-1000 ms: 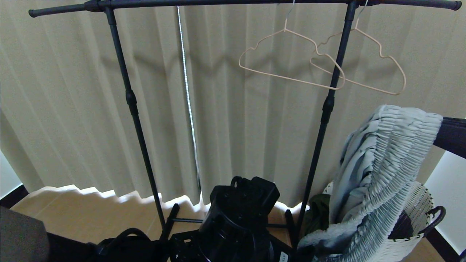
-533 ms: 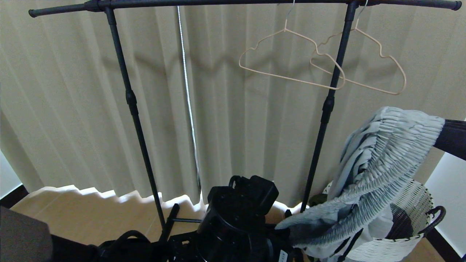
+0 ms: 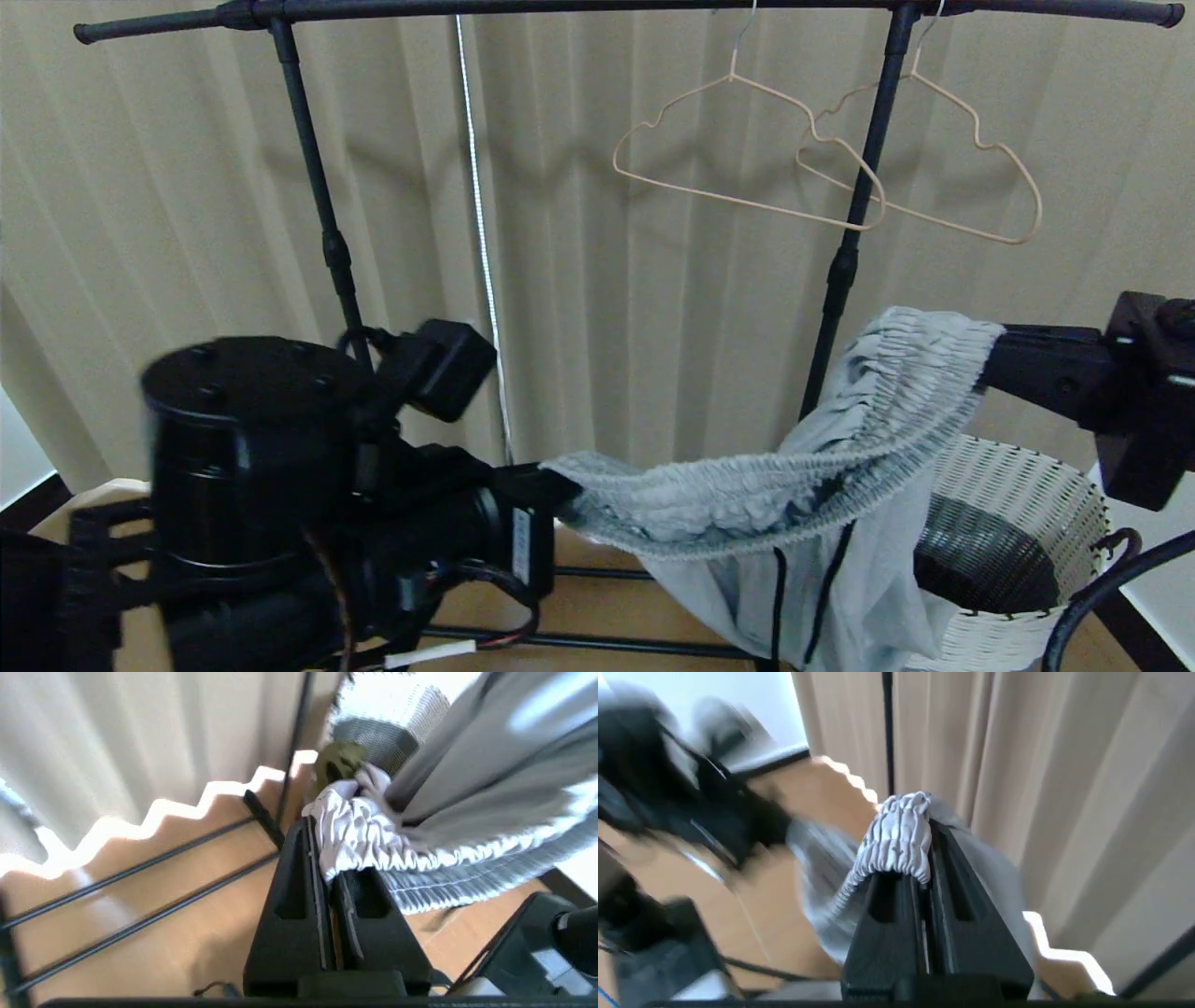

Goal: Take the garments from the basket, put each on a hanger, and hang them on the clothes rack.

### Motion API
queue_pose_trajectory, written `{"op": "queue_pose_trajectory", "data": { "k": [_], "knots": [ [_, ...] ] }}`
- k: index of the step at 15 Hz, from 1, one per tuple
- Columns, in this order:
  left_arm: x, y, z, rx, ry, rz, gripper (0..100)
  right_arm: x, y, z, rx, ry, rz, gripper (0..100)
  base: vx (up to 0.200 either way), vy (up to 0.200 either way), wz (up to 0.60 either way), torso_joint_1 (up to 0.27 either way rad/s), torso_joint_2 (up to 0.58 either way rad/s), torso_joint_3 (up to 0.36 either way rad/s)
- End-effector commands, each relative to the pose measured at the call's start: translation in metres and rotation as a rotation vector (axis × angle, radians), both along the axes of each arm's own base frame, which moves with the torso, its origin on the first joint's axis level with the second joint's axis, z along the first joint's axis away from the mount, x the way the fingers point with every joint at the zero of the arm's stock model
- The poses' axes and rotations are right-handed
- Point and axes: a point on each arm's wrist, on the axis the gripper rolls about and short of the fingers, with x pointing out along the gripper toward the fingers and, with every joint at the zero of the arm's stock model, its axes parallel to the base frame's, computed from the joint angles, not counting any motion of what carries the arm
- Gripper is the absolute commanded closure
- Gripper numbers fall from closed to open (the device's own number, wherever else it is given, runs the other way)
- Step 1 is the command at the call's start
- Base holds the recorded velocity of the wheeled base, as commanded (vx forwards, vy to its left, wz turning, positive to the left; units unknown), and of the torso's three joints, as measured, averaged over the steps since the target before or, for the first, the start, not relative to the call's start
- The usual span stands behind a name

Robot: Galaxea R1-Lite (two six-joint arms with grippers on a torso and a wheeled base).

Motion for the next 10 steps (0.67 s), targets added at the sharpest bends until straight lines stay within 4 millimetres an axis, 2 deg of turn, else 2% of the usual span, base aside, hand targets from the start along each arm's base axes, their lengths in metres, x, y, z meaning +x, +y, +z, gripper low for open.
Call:
{"op": "queue_pose_trajectory", "data": {
  "k": [1, 4, 5, 8, 10],
  "knots": [
    [-0.025, 0.049, 0.054, -0.096, -0.085, 0.050, 100, 0.020, 0.012, -0.008, -0.037, 0.040, -0.015, 100, 0.000, 0.000, 0.00, 0.000, 0.00, 0.000],
    [-0.041, 0.071, 0.081, -0.100, -0.092, 0.077, 100, 0.033, 0.020, -0.003, -0.019, 0.011, -0.018, 100, 0.000, 0.000, 0.00, 0.000, 0.00, 0.000],
    [-0.047, 0.079, 0.096, -0.102, -0.099, 0.092, 100, 0.041, 0.025, -0.001, -0.001, -0.015, -0.017, 100, 0.000, 0.000, 0.00, 0.000, 0.00, 0.000],
    [-0.049, 0.093, 0.127, -0.122, -0.127, 0.153, 100, 0.061, 0.037, 0.001, 0.036, -0.063, -0.015, 100, 0.000, 0.000, 0.00, 0.000, 0.00, 0.000],
    [-0.051, 0.101, 0.149, -0.152, -0.174, 0.190, 100, 0.069, 0.042, 0.010, 0.072, -0.120, -0.017, 100, 0.000, 0.000, 0.00, 0.000, 0.00, 0.000]
  ]
}}
